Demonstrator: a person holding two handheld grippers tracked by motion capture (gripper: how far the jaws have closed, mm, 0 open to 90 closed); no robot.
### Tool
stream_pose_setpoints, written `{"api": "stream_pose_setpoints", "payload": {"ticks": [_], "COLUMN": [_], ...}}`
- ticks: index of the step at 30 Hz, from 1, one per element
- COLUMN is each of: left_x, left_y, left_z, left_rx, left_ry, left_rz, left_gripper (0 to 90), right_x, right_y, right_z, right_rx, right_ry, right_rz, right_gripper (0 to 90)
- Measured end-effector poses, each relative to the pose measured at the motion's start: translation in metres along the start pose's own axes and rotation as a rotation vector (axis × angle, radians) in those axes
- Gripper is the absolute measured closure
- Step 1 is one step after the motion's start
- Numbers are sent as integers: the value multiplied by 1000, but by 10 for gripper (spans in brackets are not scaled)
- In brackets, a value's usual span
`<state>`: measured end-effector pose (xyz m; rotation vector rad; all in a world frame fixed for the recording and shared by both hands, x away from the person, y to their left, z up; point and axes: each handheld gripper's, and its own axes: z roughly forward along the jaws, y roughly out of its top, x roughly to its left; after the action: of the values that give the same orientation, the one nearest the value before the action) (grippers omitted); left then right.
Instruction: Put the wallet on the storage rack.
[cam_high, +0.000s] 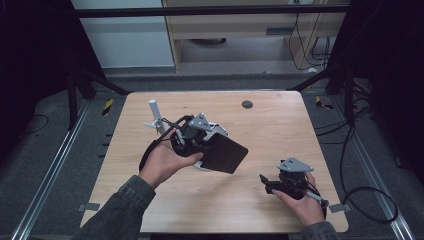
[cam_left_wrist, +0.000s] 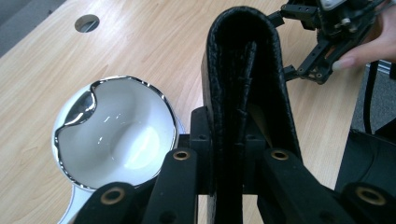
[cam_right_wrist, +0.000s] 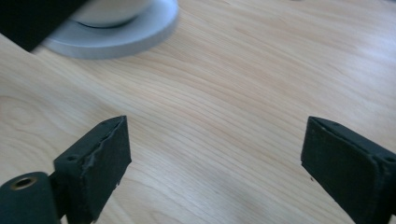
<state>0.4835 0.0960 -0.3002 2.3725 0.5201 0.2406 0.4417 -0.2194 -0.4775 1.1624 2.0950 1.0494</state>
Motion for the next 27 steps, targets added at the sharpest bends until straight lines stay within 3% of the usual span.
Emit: {"api": "stream_pose_setpoints", "payload": {"ticks": [8, 14, 27], "left_x": [1, 2, 13], "left_y": [8, 13, 15], "left_z": [-15, -26, -48], "left_rx": [-16, -28, -54], "left_ry": [21, 28, 63], "left_rz": [1, 0, -27], "left_gripper": [804, 804, 804], "right_x": [-13, -18, -23], "right_y": [-13, -18, -24], "right_z": [5, 8, 14], "right_rx": [48, 72, 123], "right_ry": [-39, -43, -60], "right_rz": [62, 105, 126], "right_gripper": [67, 58, 49]}}
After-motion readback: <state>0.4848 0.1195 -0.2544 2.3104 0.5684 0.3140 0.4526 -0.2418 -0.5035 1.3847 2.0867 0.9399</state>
